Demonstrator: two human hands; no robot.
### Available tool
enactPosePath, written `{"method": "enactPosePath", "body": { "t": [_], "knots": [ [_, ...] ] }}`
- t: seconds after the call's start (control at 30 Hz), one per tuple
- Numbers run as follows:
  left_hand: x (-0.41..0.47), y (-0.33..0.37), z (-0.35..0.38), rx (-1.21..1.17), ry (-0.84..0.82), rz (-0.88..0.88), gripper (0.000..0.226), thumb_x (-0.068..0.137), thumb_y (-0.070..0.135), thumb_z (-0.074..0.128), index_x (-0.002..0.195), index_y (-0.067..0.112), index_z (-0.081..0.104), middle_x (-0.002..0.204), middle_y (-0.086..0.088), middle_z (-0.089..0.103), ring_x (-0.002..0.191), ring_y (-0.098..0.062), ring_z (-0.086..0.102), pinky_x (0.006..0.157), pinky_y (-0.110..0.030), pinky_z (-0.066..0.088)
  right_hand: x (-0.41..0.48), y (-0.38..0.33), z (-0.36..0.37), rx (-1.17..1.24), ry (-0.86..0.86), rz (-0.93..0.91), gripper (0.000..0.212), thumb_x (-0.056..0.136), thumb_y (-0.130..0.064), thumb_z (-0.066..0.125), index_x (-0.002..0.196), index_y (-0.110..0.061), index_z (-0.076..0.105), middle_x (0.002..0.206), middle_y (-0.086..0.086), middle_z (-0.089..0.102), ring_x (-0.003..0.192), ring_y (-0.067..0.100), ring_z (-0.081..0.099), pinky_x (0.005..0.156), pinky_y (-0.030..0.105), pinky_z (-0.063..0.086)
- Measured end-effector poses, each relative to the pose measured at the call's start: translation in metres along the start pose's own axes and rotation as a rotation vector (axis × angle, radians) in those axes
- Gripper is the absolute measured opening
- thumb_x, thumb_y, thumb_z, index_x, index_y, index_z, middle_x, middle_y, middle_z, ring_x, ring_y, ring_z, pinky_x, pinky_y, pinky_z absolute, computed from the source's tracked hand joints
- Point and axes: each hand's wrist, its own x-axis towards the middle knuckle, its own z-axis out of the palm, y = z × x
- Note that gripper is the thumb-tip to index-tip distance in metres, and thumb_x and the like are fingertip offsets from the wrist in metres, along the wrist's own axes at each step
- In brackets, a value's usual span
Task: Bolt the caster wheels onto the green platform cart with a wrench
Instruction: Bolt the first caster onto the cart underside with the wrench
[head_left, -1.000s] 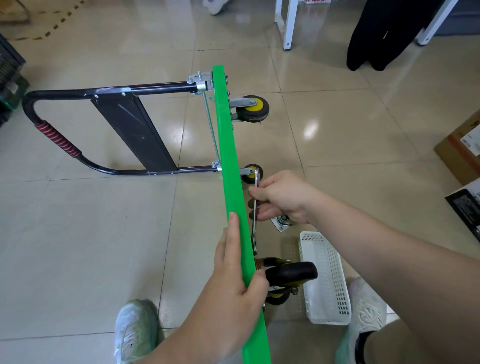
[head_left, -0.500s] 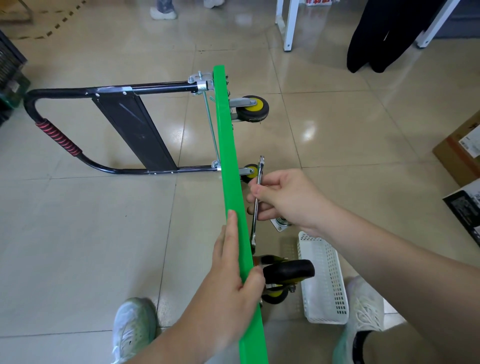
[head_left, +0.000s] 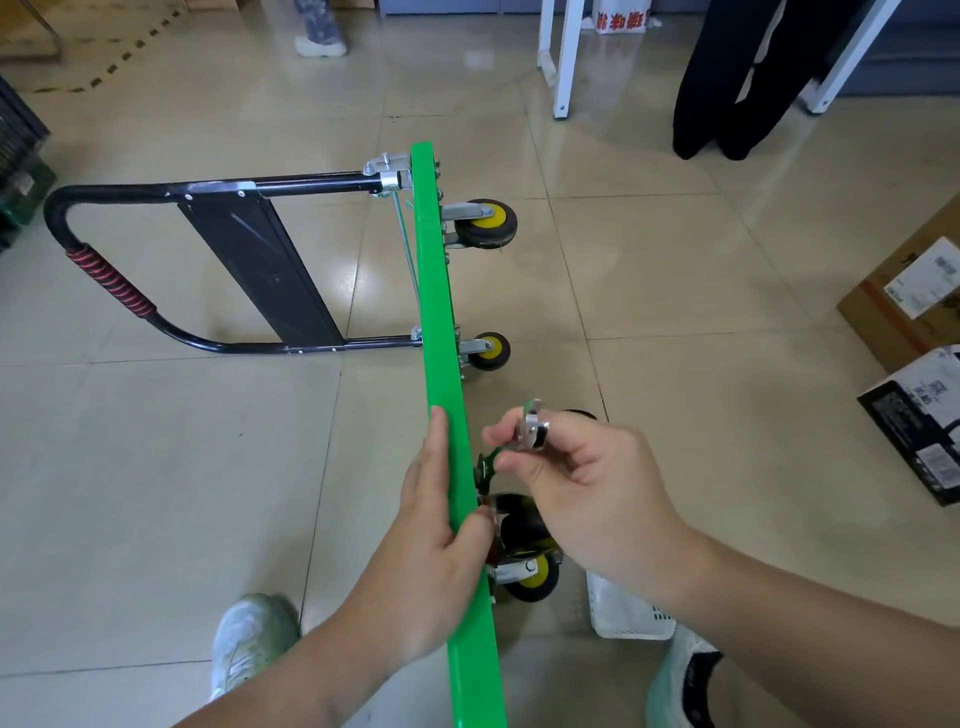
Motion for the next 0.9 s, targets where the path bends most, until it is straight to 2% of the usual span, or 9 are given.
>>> {"method": "enactPosePath", "body": {
  "t": [0.1, 0.2, 0.3, 0.43, 0.53, 0.63, 0.73, 0.83, 0.9],
  "knots": [
    [-0.001, 0.001, 0.0, 0.005, 0.0, 0.015, 0.09, 0.104, 0.016, 0.051, 0.154, 0.051, -0.015, 0.148, 0.04, 0.013, 0.114, 0.045, 0.018, 0.086, 0.013, 0.017, 0.012, -0.008, -0.01, 0.103, 0.055, 0.051, 0.029, 0.086, 0.002, 0.071, 0.087, -0.027, 0.074, 0.09, -0.003, 0.077, 0.092, 0.017, 0.074, 0.089, 0.027, 0.057],
    [-0.002, 0.004, 0.0, 0.0, -0.008, 0.014, 0.088, 0.105, 0.016, 0.05, 0.152, 0.052, -0.015, 0.139, 0.045, 0.014, 0.108, 0.044, 0.024, 0.082, 0.013, 0.021, 0.037, -0.012, -0.02, 0.135, 0.084, 0.199, 0.024, 0.089, 0.002, 0.067, 0.089, -0.022, 0.072, 0.085, -0.001, 0.078, 0.088, 0.018, 0.075, 0.079, 0.028, 0.061],
    [-0.003, 0.006, 0.0, -0.009, -0.017, -0.002, 0.088, 0.105, 0.015, 0.049, 0.153, 0.051, -0.016, 0.14, 0.042, 0.017, 0.102, 0.044, 0.029, 0.077, 0.012, 0.025, 0.061, -0.002, -0.024, 0.125, 0.032, 0.386, 0.019, 0.095, -0.003, 0.062, 0.091, -0.02, 0.07, 0.08, 0.003, 0.076, 0.081, 0.023, 0.076, 0.071, 0.031, 0.063],
    [-0.004, 0.007, 0.0, -0.005, -0.027, -0.017, 0.09, 0.106, 0.015, 0.048, 0.155, 0.05, -0.019, 0.148, 0.033, 0.016, 0.096, 0.042, 0.035, 0.076, 0.009, 0.03, 0.083, 0.017, -0.016, 0.113, -0.049, 0.508, 0.011, 0.098, -0.009, 0.06, 0.092, -0.013, 0.068, 0.081, 0.008, 0.073, 0.074, 0.027, 0.073, 0.071, 0.036, 0.063],
    [-0.003, 0.006, -0.001, 0.002, -0.035, -0.015, 0.091, 0.105, 0.018, 0.048, 0.155, 0.051, -0.021, 0.159, 0.03, 0.009, 0.103, 0.042, 0.033, 0.08, 0.008, 0.03, 0.099, 0.026, -0.009, 0.092, -0.103, 0.546, 0.009, 0.098, -0.012, 0.062, 0.093, -0.008, 0.068, 0.082, 0.01, 0.071, 0.072, 0.027, 0.072, 0.066, 0.033, 0.063],
    [-0.002, 0.003, -0.002, 0.03, -0.045, -0.003, 0.093, 0.104, 0.023, 0.049, 0.152, 0.055, -0.024, 0.164, 0.031, 0.001, 0.117, 0.043, 0.019, 0.088, 0.01, 0.022, 0.11, 0.032, -0.003, 0.05, -0.175, 0.591, 0.009, 0.097, -0.013, 0.063, 0.096, -0.006, 0.068, 0.084, 0.011, 0.072, 0.069, 0.024, 0.073, 0.061, 0.029, 0.061],
    [0.0, 0.0, -0.003, 0.056, -0.048, 0.008, 0.094, 0.103, 0.026, 0.05, 0.152, 0.055, -0.024, 0.166, 0.03, -0.003, 0.126, 0.041, 0.008, 0.094, 0.012, 0.013, 0.114, 0.036, 0.005, 0.021, -0.249, 0.64, 0.011, 0.097, -0.012, 0.062, 0.097, -0.002, 0.069, 0.087, 0.015, 0.075, 0.071, 0.026, 0.074, 0.065, 0.031, 0.063],
    [0.001, -0.002, -0.004, 0.065, -0.047, 0.013, 0.092, 0.101, 0.033, 0.049, 0.153, 0.055, -0.024, 0.166, 0.031, -0.004, 0.125, 0.041, 0.009, 0.093, 0.012, 0.014, 0.117, 0.04, 0.01, -0.027, -0.301, 0.654, 0.019, 0.098, -0.014, 0.062, 0.105, 0.002, 0.069, 0.094, 0.017, 0.076, 0.078, 0.029, 0.075, 0.073, 0.035, 0.063],
    [0.001, -0.001, -0.004, 0.062, -0.053, 0.009, 0.092, 0.101, 0.033, 0.049, 0.152, 0.056, -0.025, 0.165, 0.032, -0.006, 0.122, 0.043, 0.009, 0.092, 0.012, 0.014, 0.117, 0.04, 0.011, -0.036, -0.313, 0.654, 0.018, 0.098, -0.015, 0.062, 0.105, -0.001, 0.07, 0.091, 0.014, 0.077, 0.08, 0.029, 0.076, 0.076, 0.037, 0.063]
  ]
}}
